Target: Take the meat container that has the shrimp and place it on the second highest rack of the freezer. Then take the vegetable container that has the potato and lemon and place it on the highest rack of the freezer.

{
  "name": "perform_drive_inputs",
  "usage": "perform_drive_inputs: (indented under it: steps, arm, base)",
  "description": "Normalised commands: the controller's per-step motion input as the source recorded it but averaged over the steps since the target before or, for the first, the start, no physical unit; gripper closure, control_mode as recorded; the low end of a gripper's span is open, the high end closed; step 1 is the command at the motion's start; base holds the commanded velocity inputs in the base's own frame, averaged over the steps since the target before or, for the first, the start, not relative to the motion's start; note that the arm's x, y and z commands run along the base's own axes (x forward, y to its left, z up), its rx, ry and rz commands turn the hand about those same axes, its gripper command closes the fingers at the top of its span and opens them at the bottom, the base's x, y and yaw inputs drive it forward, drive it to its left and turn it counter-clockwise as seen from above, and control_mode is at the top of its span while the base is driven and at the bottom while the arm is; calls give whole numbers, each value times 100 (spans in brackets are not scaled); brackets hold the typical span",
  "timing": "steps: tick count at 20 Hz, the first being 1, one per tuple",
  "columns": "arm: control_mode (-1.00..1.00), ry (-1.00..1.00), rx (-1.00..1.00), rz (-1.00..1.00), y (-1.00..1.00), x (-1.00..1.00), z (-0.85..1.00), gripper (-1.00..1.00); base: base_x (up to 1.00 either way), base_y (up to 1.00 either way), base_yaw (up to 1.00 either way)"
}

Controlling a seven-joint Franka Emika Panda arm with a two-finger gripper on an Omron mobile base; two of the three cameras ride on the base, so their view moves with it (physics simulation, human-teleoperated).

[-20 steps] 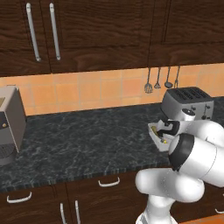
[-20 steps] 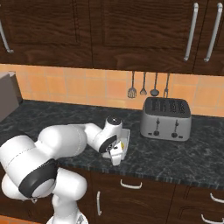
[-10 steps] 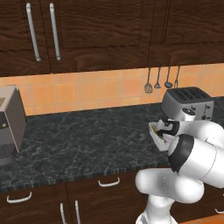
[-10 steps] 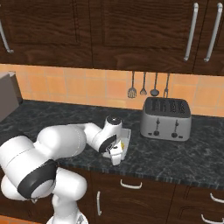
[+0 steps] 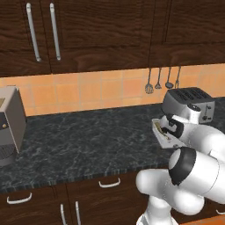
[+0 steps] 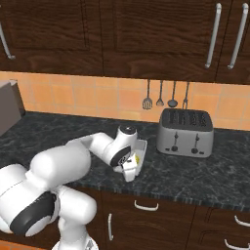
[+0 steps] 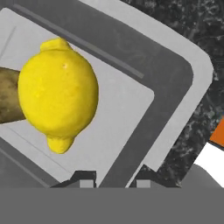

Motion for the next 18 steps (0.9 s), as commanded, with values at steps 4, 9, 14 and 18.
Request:
perform_drive_inputs:
  steps: [4,9,14,18]
  arm:
    - [-100,0,-1,0,56,-46,89,100]
    - [-100,-4,0,0,67,-51,72,100]
    - [-100,-13,0,-11,54,-28,57,100]
    - [-100,-5,0,-23,37,-14,57,100]
  base:
    - [0,0,0]
    - [0,0,0]
    - [0,0,0]
    - [0,0,0]
